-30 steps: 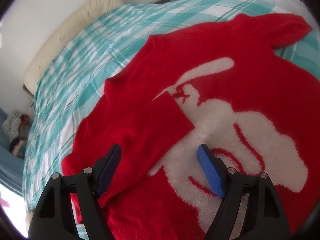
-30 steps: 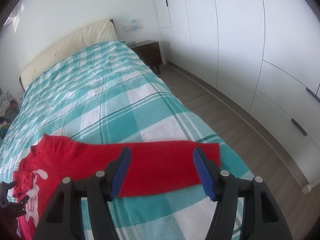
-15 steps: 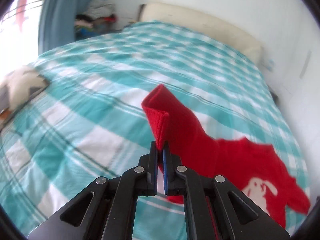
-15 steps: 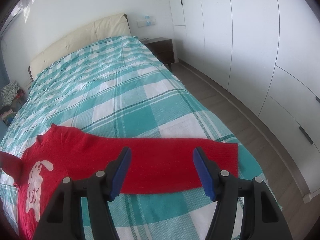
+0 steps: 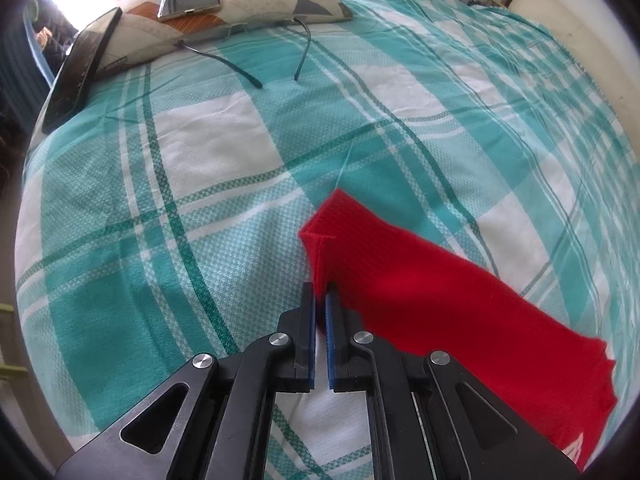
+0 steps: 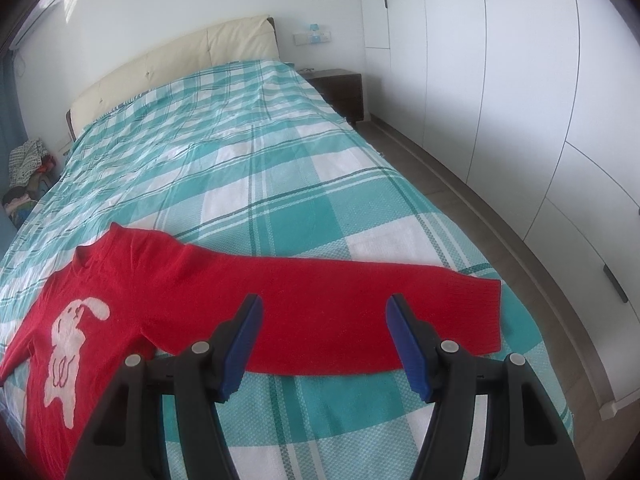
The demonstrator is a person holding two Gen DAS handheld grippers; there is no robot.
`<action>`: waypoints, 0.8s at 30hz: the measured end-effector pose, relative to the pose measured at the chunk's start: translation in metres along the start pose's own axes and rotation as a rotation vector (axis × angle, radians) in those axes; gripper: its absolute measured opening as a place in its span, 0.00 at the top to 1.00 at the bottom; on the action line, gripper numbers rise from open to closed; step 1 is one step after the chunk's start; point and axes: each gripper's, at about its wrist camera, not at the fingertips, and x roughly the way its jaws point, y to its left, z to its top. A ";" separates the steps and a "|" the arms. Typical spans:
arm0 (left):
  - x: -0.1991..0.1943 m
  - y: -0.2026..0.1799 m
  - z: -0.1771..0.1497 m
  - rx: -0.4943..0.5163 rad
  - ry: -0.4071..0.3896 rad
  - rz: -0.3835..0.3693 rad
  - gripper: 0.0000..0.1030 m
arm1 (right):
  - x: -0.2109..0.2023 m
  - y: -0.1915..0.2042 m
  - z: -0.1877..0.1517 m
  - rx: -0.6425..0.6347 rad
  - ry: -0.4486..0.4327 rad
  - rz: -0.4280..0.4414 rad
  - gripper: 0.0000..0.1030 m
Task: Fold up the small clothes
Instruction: 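Pull the other sleeve outward from the body with the left tool, then open the left tool and release the sleeve onto the bed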
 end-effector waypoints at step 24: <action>-0.063 0.056 -0.007 -0.226 -0.142 0.014 0.16 | -0.020 -0.033 0.009 0.150 -0.082 -0.041 0.25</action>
